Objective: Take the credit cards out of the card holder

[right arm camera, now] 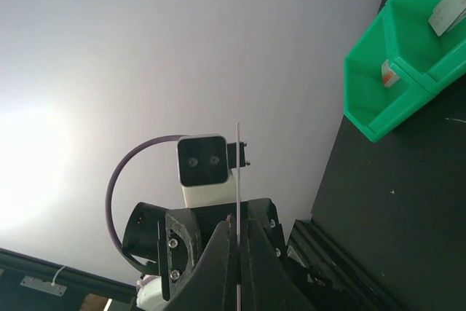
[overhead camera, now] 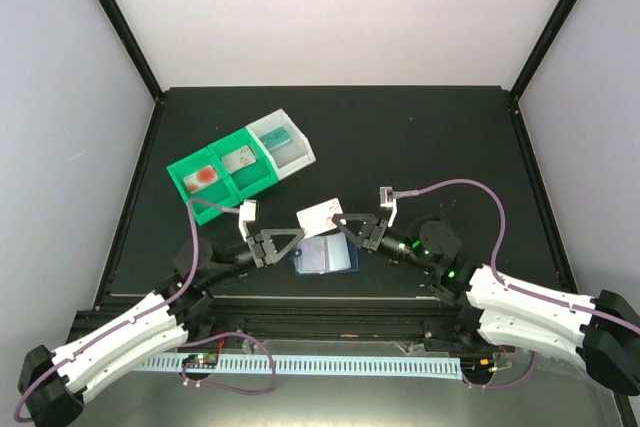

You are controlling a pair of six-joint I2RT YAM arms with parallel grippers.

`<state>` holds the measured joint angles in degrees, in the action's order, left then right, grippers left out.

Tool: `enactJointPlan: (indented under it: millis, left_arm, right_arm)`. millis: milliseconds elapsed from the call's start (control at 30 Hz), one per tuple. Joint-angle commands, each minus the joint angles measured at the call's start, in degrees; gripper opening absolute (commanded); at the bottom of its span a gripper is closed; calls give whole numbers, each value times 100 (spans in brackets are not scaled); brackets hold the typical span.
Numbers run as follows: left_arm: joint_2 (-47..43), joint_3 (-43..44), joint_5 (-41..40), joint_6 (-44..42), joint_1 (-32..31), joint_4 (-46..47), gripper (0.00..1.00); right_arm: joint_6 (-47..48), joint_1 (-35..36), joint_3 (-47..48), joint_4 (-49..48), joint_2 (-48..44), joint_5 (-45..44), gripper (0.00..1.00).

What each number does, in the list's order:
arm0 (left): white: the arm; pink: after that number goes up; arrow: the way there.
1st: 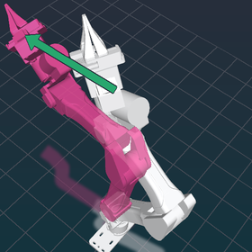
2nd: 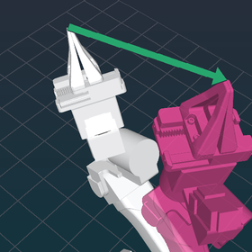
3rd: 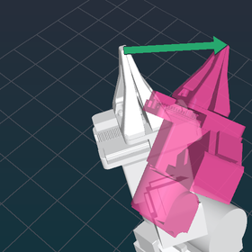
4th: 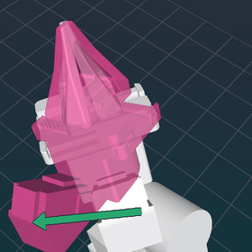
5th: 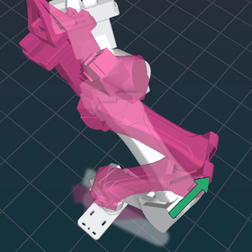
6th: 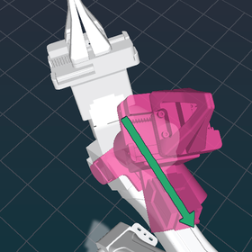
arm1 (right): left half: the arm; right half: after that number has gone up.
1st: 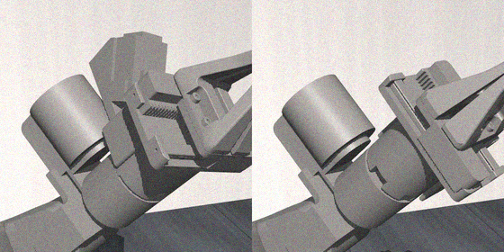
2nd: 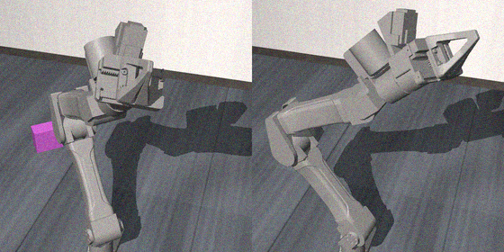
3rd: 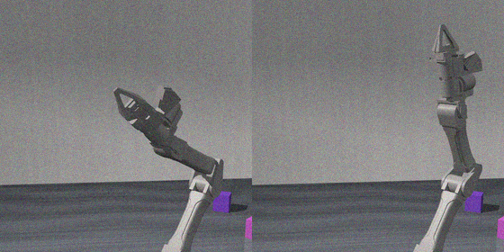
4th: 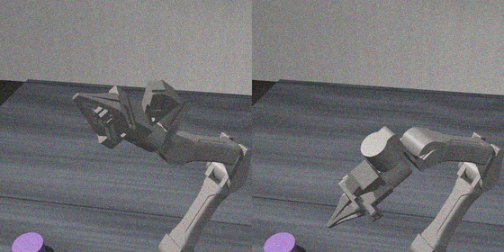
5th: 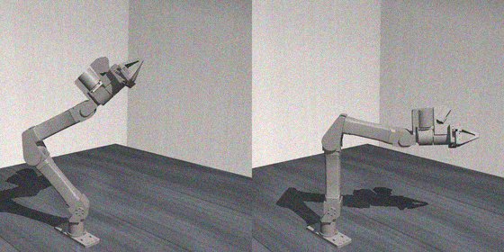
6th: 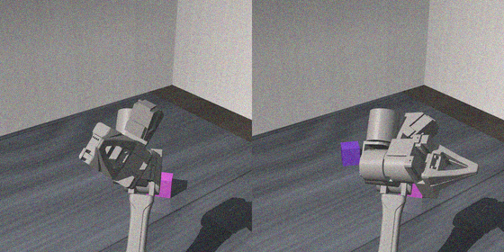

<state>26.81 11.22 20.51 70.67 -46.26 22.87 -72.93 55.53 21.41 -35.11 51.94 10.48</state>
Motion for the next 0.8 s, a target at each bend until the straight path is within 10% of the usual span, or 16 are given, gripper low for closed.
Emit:
enactJointPlan:
  millis: [0,500,767]
  left_arm:
    - [180,31,-171,179,-35,336,38]
    - [759,194,-56,78,-32,670,1]
    - [383,354,-311,-505,-29,-316,2]
  right_arm:
    - [-270,-7,-189,-525,-14,-146,1]
    - [-307,-7,-289,-80,-290,-234,5]
    - [-42,-7,-514,552,-816,-369,52]
